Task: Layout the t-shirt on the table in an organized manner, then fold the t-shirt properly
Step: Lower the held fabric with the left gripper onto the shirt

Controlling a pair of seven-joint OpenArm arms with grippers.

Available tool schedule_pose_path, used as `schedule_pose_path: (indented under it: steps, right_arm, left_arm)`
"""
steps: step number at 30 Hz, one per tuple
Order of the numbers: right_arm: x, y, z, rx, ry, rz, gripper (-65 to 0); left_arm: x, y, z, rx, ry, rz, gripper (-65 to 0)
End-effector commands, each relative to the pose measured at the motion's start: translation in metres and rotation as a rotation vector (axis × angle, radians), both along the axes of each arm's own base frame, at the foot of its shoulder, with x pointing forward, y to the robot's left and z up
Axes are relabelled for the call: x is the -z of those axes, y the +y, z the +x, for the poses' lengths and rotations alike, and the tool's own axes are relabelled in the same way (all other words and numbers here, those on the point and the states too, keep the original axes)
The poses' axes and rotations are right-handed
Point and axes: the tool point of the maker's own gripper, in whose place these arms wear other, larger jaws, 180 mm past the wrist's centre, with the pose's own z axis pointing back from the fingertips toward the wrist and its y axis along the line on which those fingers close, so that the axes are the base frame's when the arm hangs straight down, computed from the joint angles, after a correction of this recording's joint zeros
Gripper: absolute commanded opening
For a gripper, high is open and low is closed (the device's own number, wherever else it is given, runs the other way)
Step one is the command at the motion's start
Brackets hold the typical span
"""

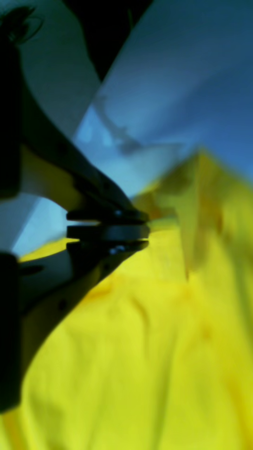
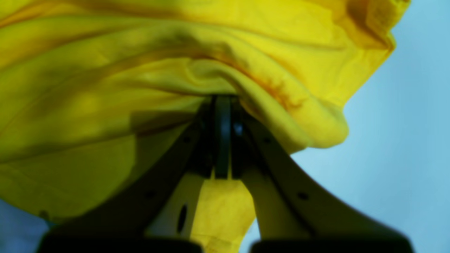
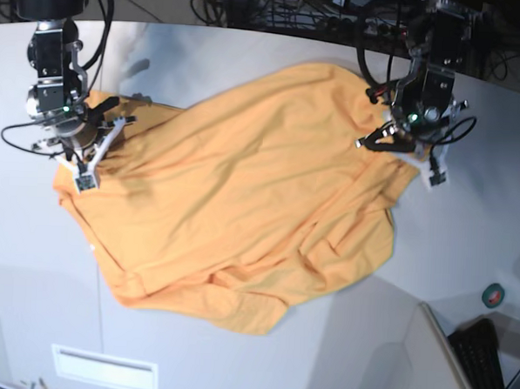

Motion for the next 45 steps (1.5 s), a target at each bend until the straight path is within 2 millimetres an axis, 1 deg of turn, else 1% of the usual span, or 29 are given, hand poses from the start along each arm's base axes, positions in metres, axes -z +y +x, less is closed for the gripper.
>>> schedule_pose_path:
  steps: [1, 3, 4, 7, 8, 10, 11, 13, 15, 18, 21, 24, 27, 28, 29, 32, 33, 34, 36, 39, 40, 41, 44, 45]
  right_arm:
    - [0.012, -0.004, -0.020, -0.003, 0.090, -0.022, -65.0]
    - [0.012, -0.004, -0.020, -0.003, 0.090, -0.022, -65.0]
    - [0.012, -0.004, -0.020, -0.003, 0.090, -0.022, -65.0]
    - [0.011, -0.004, -0.018, -0.004, 0.086, -0.023, -65.0]
    - [0.010, -0.004, -0.018, -0.004, 0.084, -0.023, -65.0]
    - [0.010, -0.004, -0.018, -0.004, 0.083, -0.023, -65.0]
    - [0.010, -0.004, -0.017, -0.004, 0.083, -0.023, -65.0]
    - [0.010, -0.004, -0.015, -0.003, 0.081, -0.023, -65.0]
    - [0.008, -0.004, -0.011, -0.003, 0.073, -0.023, -65.0]
    - [0.005, -0.005, -0.005, 0.000, 0.063, -0.024, -65.0]
    - [-0.001, -0.007, 0.007, 0.004, 0.041, -0.025, -65.0]
    - [-0.002, -0.012, 0.026, 0.017, 0.036, -0.026, -65.0]
    - [0.002, -0.016, 0.041, 0.034, 0.054, -0.023, -65.0]
    - [0.003, -0.018, 0.045, 0.039, 0.061, -0.023, -65.0]
    - [0.005, -0.021, 0.046, 0.042, 0.069, -0.026, -65.0]
    - [0.010, -0.026, 0.043, 0.043, 0.091, -0.036, -65.0]
    - [0.010, -0.027, 0.042, 0.045, 0.093, -0.035, -65.0]
    - [0.011, -0.028, 0.040, 0.050, 0.097, -0.034, -65.0]
    - [0.011, -0.028, 0.040, 0.050, 0.097, -0.034, -65.0]
    - [0.012, -0.028, 0.039, 0.049, 0.099, -0.034, -65.0]
    - [0.014, -0.028, 0.035, 0.048, 0.105, -0.035, -65.0]
    - [0.017, -0.028, 0.029, 0.048, 0.114, -0.035, -65.0]
    - [0.018, -0.027, 0.025, 0.046, 0.119, -0.036, -65.0]
    - [0.020, -0.028, 0.019, 0.045, 0.127, -0.039, -65.0]
  left_arm:
    - [-0.004, 0.010, -0.009, -0.026, -0.029, 0.018, -65.0]
    - [0.000, 0.027, -0.038, -0.109, -0.045, 0.002, -65.0]
    - [0.006, 0.033, -0.054, -0.154, -0.041, -0.016, -65.0]
    - [0.028, 0.043, -0.093, -0.272, -0.017, -0.092, -65.0]
    - [0.038, 0.044, -0.103, -0.308, -0.006, -0.115, -65.0]
    - [0.055, 0.045, -0.117, -0.358, 0.017, -0.141, -65.0]
    - [0.061, 0.046, -0.118, -0.375, 0.022, -0.148, -65.0]
    - [0.065, 0.044, -0.104, -0.368, 0.006, -0.164, -65.0]
    - [0.066, 0.040, -0.084, -0.329, -0.027, -0.191, -65.0]
    - [0.059, 0.038, -0.042, -0.302, -0.103, -0.215, -65.0]
    - [0.054, 0.041, -0.002, -0.310, -0.158, -0.229, -65.0]
    - [0.051, 0.041, 0.047, -0.328, -0.197, -0.264, -65.0]
    - [0.044, 0.023, 0.093, -0.299, -0.198, -0.328, -65.0]
    - [0.038, 0.013, 0.105, -0.279, -0.196, -0.357, -65.0]
    - [0.032, 0.005, 0.113, -0.264, -0.191, -0.386, -65.0]
    - [0.013, -0.025, 0.120, -0.219, -0.169, -0.488, -65.0]
    - [0.011, -0.035, 0.117, -0.207, -0.160, -0.515, -65.0]
    - [0.009, -0.040, 0.112, -0.197, -0.157, -0.525, -65.0]
    - [0.010, -0.041, 0.102, -0.191, -0.155, -0.521, -65.0]
    - [0.017, -0.044, 0.079, -0.186, -0.129, -0.515, -65.0]
    - [0.018, -0.043, 0.072, -0.184, -0.122, -0.511, -65.0]
    - [0.022, -0.044, 0.060, -0.186, -0.107, -0.507, -65.0]
    - [0.028, -0.044, 0.031, -0.186, -0.071, -0.498, -65.0]
    - [0.031, -0.045, 0.019, -0.185, -0.053, -0.495, -65.0]
